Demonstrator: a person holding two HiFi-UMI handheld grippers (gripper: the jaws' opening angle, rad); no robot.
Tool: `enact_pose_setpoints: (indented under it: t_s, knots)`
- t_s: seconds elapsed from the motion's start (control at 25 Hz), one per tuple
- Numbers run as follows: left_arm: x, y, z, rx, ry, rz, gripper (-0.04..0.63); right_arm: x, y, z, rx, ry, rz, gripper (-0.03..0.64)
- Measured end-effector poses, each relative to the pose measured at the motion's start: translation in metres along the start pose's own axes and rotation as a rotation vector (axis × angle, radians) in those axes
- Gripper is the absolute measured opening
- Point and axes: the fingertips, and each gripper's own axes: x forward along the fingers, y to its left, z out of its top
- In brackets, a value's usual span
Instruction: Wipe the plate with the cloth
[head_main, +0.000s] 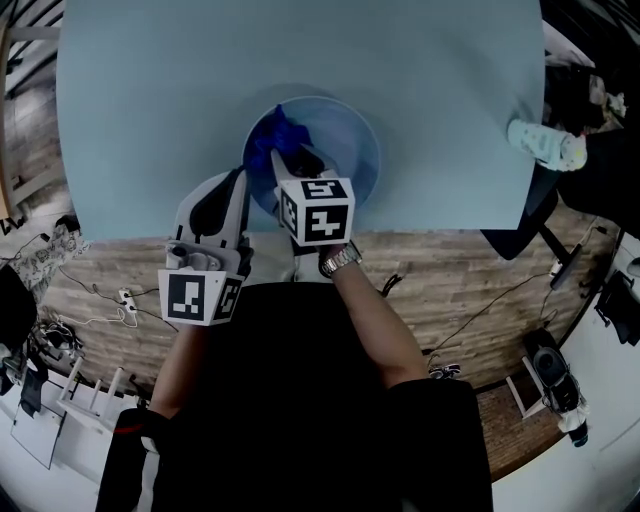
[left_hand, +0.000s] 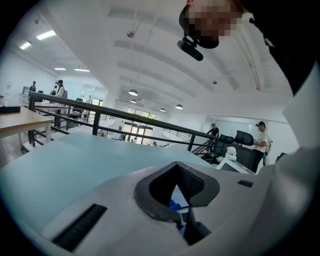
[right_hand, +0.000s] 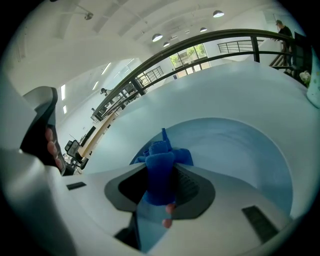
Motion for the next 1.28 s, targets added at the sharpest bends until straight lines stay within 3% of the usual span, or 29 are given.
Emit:
enact_pose_setpoints:
  t_s: [1.28]
  knots:
    - [0.019, -0.043, -0.004, 0.04, 0.016, -0.143, 0.002, -0.051, -0.093, -0.006, 0.151, -0.076, -0.206, 0.118]
